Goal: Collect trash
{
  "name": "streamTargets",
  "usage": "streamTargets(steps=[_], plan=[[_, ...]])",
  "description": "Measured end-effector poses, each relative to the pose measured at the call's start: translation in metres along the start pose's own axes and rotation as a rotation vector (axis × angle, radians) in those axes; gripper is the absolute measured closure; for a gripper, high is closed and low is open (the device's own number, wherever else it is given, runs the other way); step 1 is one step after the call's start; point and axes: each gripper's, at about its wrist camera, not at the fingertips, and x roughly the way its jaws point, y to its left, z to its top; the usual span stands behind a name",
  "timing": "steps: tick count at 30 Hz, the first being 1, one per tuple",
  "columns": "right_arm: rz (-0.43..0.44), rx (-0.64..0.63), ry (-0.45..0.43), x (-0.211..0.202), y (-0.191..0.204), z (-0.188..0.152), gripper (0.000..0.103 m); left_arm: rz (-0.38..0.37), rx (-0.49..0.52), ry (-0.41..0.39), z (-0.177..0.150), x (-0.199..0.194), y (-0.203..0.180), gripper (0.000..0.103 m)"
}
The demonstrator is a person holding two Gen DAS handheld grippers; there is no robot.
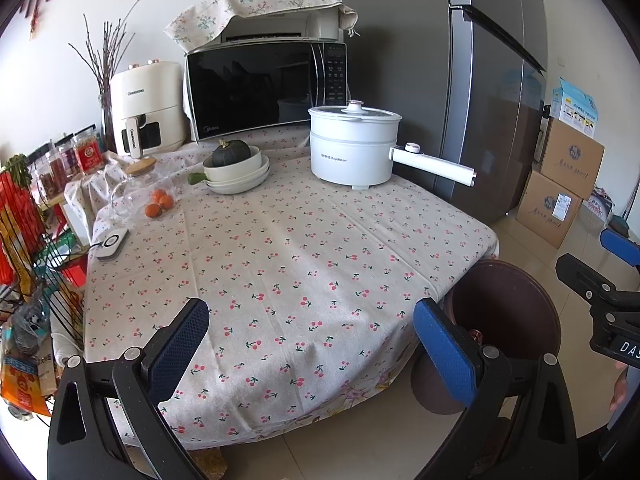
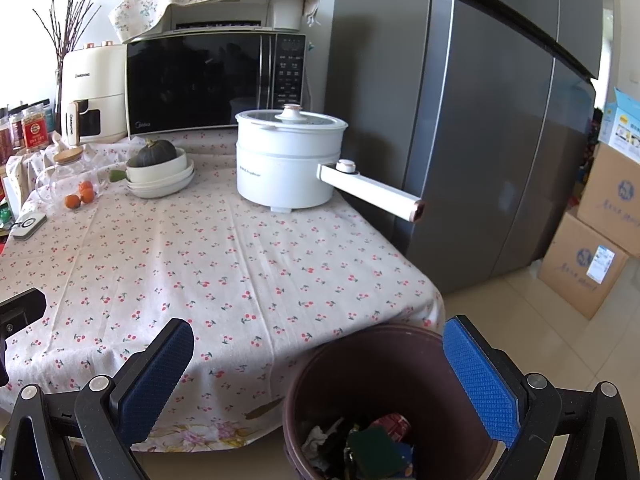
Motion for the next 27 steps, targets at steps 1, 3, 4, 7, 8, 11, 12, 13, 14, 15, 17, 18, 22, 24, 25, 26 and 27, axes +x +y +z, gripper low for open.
streamTargets(steps=[1,3,4,7,8,11,12,13,14,15,17,18,22,24,25,26,27], plan=[[0.000,0.000,0.001,0.0004,-0.0002,0.0000,0.001,0.000,0.000,0.000,0.0001,0.0000,0.0001,0.000],[-0.001,-0.001,0.001,0.0004,0.0000,-0.0002,0.001,0.000,-0.001,0.001,0.0000,0.0000,0.0000,0.000],[0.000,-0.001,0.001,0.0005,0.0000,0.0000,0.001,0.000,-0.001,0.001,-0.0001,0.0000,-0.0001,0.000],[-0.001,0.000,0.001,0.0006,0.0000,0.0001,0.001,-0.001,0.002,0.001,-0.0001,0.0000,-0.0004,0.000],[-0.001,0.000,0.001,0.0009,-0.0004,0.0000,0.001,-0.001,0.004,0.002,-0.0005,0.0001,-0.0012,0.000],[-0.001,0.000,0.002,0.0010,-0.0006,-0.0002,0.001,-0.003,0.006,0.001,-0.0007,0.0003,-0.0018,0.000],[-0.002,0.001,0.002,0.0009,-0.0009,-0.0005,0.001,-0.003,0.006,0.001,-0.0008,0.0003,-0.0020,0.000],[-0.001,0.000,0.002,0.0010,-0.0010,-0.0004,0.001,-0.004,0.005,0.000,-0.0010,0.0003,-0.0023,0.000],[-0.002,0.000,0.002,0.0009,-0.0011,-0.0006,0.001,-0.004,0.005,0.000,-0.0010,0.0004,-0.0024,0.000],[-0.001,0.000,0.002,0.0011,-0.0010,-0.0003,0.001,-0.003,0.005,0.000,-0.0010,0.0003,-0.0024,0.000],[-0.001,0.000,0.002,0.0010,-0.0011,-0.0004,0.001,-0.001,0.006,0.000,-0.0011,0.0003,-0.0026,0.000],[-0.001,0.000,0.002,0.0011,-0.0011,-0.0003,0.001,0.001,0.006,0.000,-0.0011,0.0004,-0.0027,0.000],[-0.002,0.001,0.001,0.0010,-0.0018,-0.0003,0.001,0.006,0.007,0.004,-0.0007,0.0012,-0.0001,0.000],[-0.005,0.003,0.001,0.0012,-0.0038,-0.0016,0.001,-0.002,0.004,0.004,-0.0014,0.0022,-0.0003,0.000],[-0.005,0.004,0.002,0.0015,-0.0048,-0.0021,0.001,-0.003,0.006,0.003,-0.0021,0.0032,-0.0008,0.000],[-0.006,0.004,0.004,0.0020,-0.0057,-0.0025,0.001,0.003,0.012,0.001,-0.0029,0.0048,-0.0011,0.000],[-0.009,0.005,0.006,0.0022,-0.0064,-0.0030,0.001,0.016,0.019,-0.003,-0.0041,0.0064,-0.0016,0.000]])
